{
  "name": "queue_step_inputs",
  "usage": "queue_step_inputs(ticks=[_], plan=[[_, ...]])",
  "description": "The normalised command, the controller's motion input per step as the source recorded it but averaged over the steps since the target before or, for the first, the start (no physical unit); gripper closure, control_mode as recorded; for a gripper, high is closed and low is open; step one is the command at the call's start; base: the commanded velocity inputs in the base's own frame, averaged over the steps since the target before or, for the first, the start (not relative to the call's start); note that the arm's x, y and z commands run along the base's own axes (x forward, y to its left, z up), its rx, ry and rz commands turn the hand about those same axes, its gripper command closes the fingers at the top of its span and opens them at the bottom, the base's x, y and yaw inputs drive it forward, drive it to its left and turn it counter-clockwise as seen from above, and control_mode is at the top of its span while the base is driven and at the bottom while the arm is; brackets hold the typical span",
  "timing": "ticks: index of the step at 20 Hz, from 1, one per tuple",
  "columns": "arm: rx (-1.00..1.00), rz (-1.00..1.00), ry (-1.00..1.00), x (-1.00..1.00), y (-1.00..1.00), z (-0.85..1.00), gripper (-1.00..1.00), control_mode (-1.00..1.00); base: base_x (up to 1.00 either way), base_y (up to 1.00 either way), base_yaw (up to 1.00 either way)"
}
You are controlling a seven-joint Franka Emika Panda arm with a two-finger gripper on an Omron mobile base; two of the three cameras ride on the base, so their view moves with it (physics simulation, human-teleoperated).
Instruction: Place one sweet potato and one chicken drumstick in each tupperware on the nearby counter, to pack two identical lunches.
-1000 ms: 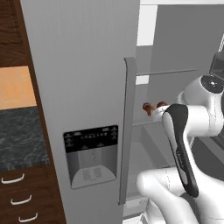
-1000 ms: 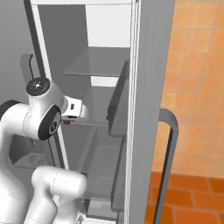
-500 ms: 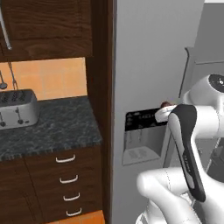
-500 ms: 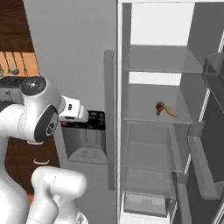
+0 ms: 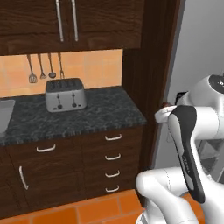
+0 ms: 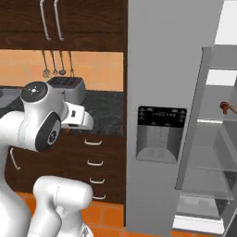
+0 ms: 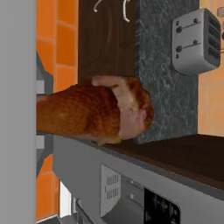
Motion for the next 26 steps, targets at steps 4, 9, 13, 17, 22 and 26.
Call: queue_step_inputs(ticks=[4,9,13,17,22,26], plan=[[0.0,0.0,0.0,0.0,0.0,0.0,1.0,1.0,-0.15,1.0,0.0],[0.0,0.0,0.0,0.0,0.0,0.0,1.0,1.0,0.14,1.0,0.0],[0.0,0.0,0.0,0.0,0.0,0.0,1.0,1.0,0.39,1.0,0.0],[0.0,0.0,0.0,0.0,0.0,0.0,1.0,1.0,0.59,1.0,0.0],[0.0,0.0,0.0,0.0,0.0,0.0,1.0,1.0,0.4,1.0,0.0],[0.0,0.0,0.0,0.0,0.0,0.0,1.0,1.0,0.0,1.0,0.03]])
